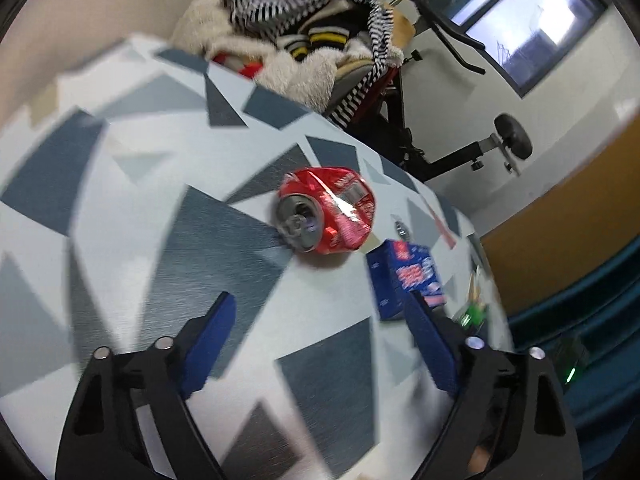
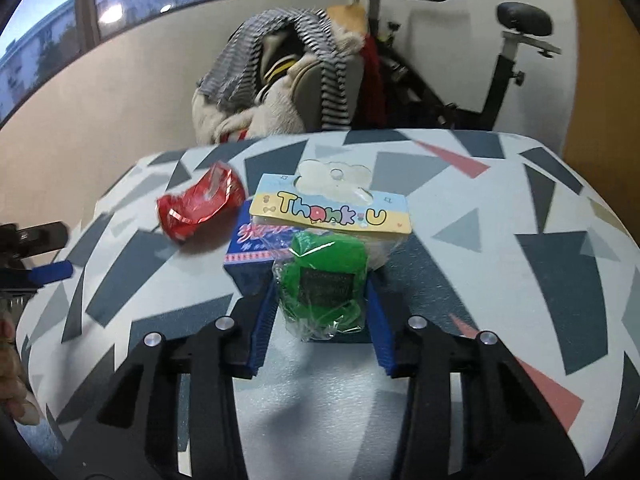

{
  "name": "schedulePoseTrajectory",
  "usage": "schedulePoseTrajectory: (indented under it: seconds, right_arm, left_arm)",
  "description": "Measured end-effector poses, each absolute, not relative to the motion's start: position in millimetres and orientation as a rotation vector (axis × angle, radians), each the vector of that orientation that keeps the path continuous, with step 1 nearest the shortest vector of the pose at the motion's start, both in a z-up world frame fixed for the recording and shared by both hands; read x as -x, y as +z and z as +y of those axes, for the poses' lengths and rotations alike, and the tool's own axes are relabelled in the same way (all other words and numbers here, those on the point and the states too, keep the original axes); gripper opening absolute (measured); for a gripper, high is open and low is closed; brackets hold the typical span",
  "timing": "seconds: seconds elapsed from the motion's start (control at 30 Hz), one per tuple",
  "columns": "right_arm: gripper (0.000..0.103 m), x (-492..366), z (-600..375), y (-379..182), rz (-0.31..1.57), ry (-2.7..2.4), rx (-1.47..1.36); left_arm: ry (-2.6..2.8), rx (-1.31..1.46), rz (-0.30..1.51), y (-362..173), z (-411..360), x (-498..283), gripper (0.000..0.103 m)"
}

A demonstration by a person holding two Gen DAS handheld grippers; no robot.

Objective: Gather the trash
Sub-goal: 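Grasp the green 'Thank U' toy package with the right gripper while left grasps the red can, then lift the red can with the left gripper while right holds the green package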

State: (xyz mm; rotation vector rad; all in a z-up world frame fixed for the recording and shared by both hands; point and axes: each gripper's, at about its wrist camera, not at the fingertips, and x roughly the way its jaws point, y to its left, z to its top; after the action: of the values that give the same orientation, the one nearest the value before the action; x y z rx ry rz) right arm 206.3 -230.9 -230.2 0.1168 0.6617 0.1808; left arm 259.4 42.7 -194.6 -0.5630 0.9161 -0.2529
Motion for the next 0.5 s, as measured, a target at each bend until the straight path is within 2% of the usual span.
schedulePoseTrajectory:
  seconds: [0.2,0.47,0.5]
  right_arm:
    - [0.044,-205,-241,-221,0.656,0.189,-0.135]
    - [0.043,-213,-246,-223,0.659,0.206,-0.134]
    - [0.043,-213,-246,-223,0.659,0.208,-0.132]
  left_arm:
    - [-0.188,0.715,0.939,-199,39,-319,0.066]
    - [-0.078,0.637,1.0,-214,21,-361,0.055]
    - [-0.067,0.626,1.008,-218,20,-362,0.049]
